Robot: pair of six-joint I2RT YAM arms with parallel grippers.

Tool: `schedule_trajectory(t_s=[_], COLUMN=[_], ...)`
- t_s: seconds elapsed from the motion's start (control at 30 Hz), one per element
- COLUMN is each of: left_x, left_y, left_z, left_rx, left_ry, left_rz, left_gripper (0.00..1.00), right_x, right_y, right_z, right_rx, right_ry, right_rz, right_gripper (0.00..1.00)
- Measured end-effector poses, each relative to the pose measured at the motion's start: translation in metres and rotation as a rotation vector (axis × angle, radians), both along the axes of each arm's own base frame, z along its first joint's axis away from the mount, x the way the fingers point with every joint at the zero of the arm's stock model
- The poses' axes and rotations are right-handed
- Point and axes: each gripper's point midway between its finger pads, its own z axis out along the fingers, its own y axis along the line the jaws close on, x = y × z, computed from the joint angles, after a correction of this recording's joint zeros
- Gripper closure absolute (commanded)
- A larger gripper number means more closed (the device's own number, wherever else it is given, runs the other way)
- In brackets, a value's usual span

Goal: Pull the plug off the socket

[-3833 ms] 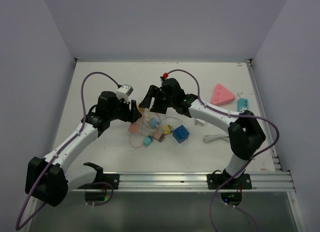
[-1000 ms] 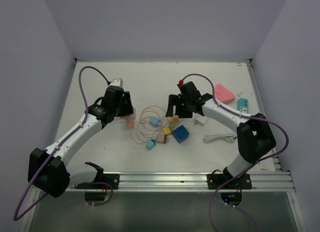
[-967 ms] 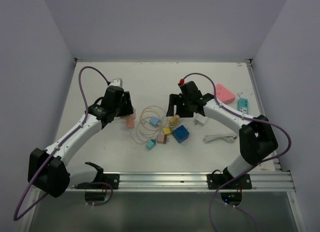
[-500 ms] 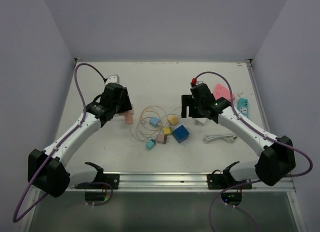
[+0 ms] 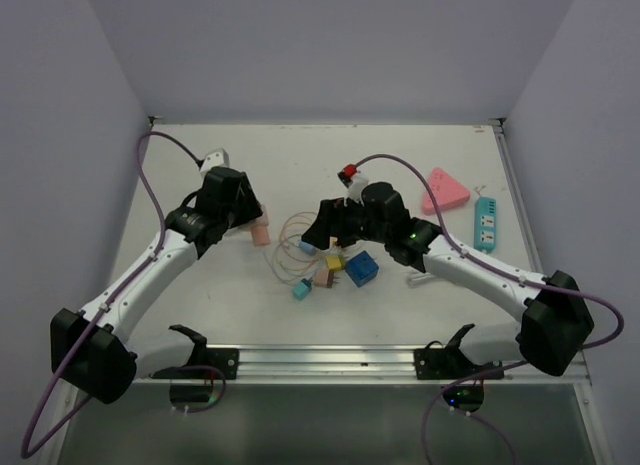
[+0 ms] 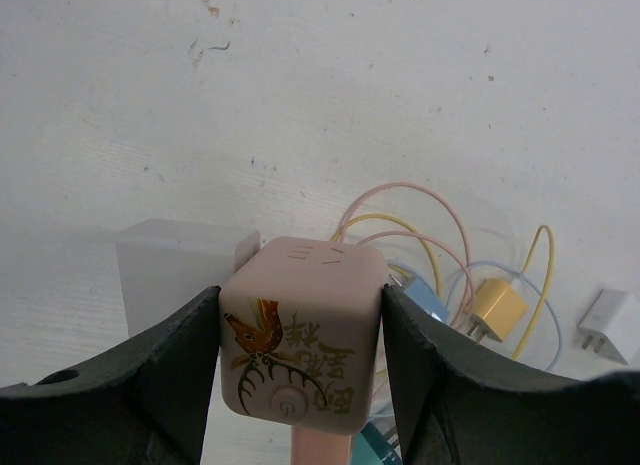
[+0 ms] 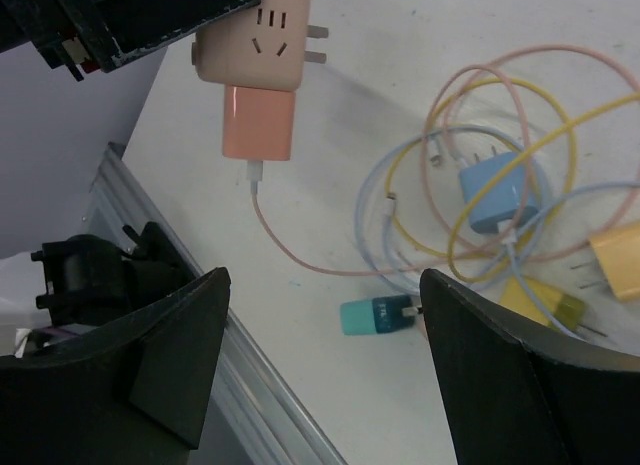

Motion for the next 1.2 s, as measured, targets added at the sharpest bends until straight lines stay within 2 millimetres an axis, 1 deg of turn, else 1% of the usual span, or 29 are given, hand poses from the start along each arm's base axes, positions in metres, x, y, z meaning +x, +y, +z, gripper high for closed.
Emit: schedule_trajectory(t_s=[0.1,0.27,0.43,0.6,0.77,0.83,0.97,1.03,1.07,1.17,1.2], left_x=[-0.001,-0.002,-0.003,-0.004,-0.005,-0.006,-0.006,-0.006,-0.006,-0.006,-0.007], left_y=[-0.001,-0.003,-0.005,-0.007,-0.007,-0.007,-0.008,-0.008,-0.008,-0.007,-0.007], left_z=[0.006,0.011,0.014,0.02,0.025,0.026,0.027,0.028,0.029,0.032,0.033], left_rx=[-0.032,-0.071,-0.105,-0.134,-0.151,-0.159,-0.169,-0.171,-0.173,-0.181,-0.182], left_ry=[-0.016,-0.026,-0.028,-0.041,-0.054,-0.055,-0.057,-0.059,-0.061,-0.07,-0.074], left_rz=[0.019,0.038,0.048,0.055,0.058,0.061,0.066,0.068,0.069,0.073,0.074], left_gripper=[1.0,1.0,1.0,1.0,1.0,1.0,1.0,1.0,1.0,1.0,1.0], right_x=[-0.001,0.002,0.003,0.009,0.016,0.017,0.018,0.017,0.017,0.016,0.016], right_y=[0.024,0.065,0.096,0.111,0.119,0.121,0.124,0.125,0.125,0.125,0.125], right_z=[-0.006,-0.011,-0.014,-0.016,-0.016,-0.015,-0.016,-0.02,-0.021,-0.022,-0.022], right_rx=[0.03,0.08,0.102,0.106,0.106,0.108,0.106,0.101,0.099,0.095,0.095], right_ry=[0.02,0.048,0.059,0.064,0.061,0.06,0.062,0.067,0.069,0.071,0.072], right_rz=[0.034,0.085,0.126,0.135,0.135,0.135,0.138,0.141,0.141,0.144,0.145], right_gripper=[0.18,0.16,0.16,0.17,0.2,0.22,0.31,0.39,0.47,0.64,0.75])
